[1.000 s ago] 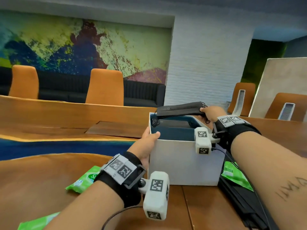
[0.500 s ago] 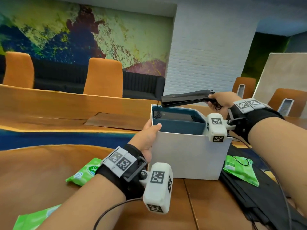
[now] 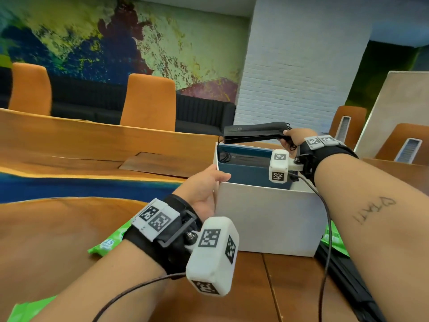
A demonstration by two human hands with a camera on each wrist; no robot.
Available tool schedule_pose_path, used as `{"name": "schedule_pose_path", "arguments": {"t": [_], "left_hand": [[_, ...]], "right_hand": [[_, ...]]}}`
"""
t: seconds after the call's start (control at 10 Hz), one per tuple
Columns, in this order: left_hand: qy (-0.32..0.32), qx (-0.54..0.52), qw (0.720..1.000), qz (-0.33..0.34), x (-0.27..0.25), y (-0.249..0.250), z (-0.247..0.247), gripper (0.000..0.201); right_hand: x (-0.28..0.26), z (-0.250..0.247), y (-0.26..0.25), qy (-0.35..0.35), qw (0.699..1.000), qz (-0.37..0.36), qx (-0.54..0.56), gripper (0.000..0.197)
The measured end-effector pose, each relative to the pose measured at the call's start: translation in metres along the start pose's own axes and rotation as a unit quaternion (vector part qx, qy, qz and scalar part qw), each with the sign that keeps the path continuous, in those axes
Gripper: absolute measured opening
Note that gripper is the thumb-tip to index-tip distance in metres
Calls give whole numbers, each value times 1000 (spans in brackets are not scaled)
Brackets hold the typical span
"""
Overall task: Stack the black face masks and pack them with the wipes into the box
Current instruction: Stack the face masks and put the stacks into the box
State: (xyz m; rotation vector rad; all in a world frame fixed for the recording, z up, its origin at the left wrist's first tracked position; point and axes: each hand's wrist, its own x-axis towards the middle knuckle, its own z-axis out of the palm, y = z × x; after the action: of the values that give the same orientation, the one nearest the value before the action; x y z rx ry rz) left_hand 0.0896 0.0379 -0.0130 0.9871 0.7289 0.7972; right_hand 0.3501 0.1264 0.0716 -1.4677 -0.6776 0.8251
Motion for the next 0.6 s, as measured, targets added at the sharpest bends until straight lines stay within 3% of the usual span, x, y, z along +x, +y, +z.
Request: {"name": "schedule_pose_path", "arguments": {"t": [0.1, 0.2, 0.3, 0.4, 0.5, 0.6], "left_hand": [[1, -6, 1000, -6, 1, 2, -2, 58], [0, -8, 1000, -9, -2, 2, -1, 44], [-9, -2, 1000, -10, -5, 1, -2, 24], [2, -4, 1000, -7, -9, 1, -1, 21], [13, -12, 1000, 4, -9, -1, 0, 47], [4, -5, 1000, 15, -11, -2, 1, 50]], "right_hand": [[6, -7, 23, -32, 999, -30, -7, 40], [11, -1, 33, -23, 998, 5, 52, 52], [4, 1, 34, -30, 955, -107, -275, 44], [-2, 0, 37, -70, 989, -60, -112, 49], [-5, -2, 40, -62, 982, -69, -166, 51], [-2, -1, 36, -28, 951, -78, -297, 42]]}}
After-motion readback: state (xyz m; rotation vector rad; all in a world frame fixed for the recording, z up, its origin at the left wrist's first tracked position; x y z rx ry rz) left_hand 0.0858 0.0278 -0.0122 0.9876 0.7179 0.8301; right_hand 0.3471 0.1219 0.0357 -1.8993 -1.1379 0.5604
